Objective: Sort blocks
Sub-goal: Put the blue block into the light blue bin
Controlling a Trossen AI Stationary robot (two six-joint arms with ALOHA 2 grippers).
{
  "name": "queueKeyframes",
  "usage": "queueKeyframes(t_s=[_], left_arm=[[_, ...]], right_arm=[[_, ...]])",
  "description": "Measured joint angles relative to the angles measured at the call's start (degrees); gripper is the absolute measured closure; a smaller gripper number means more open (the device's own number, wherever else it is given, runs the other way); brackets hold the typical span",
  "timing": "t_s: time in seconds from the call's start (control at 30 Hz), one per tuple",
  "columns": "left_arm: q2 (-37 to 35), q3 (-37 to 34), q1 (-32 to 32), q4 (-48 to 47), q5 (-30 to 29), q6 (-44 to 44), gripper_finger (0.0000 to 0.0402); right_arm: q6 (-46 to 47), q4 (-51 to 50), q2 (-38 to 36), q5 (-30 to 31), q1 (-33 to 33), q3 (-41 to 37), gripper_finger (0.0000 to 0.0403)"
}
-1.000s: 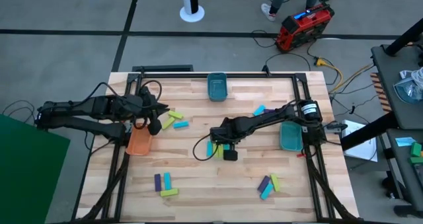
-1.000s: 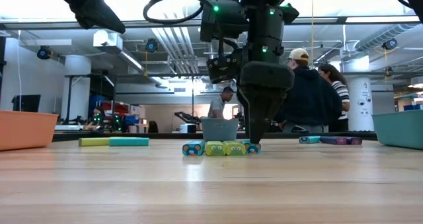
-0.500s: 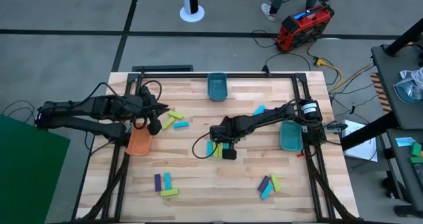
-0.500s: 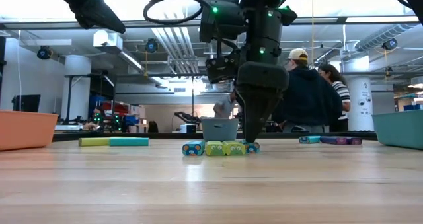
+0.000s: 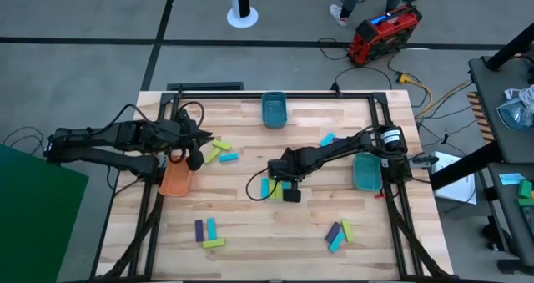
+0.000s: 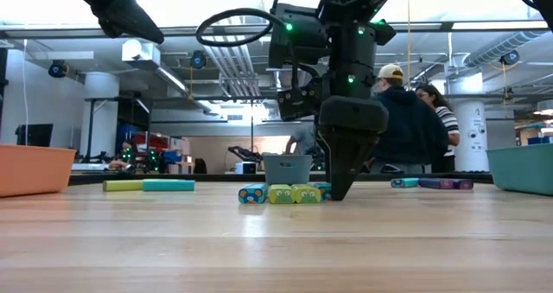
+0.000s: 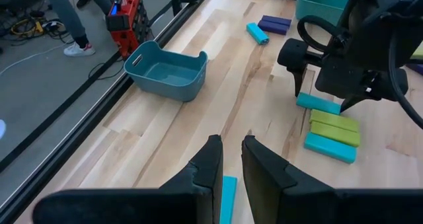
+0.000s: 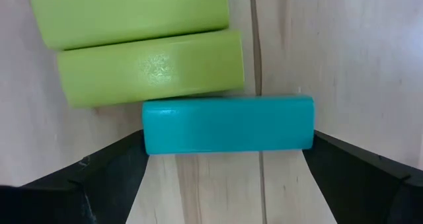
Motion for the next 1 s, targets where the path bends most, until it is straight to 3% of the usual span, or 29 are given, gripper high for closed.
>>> queueKeyframes(t_s=[1.0], left_arm=[[0.0,0.01,-0.01,0.02,0.0,0.0,0.0365]], right_arm=[[-5.56,1.38,0.04,0.35,0.0,0.11,0.0016]])
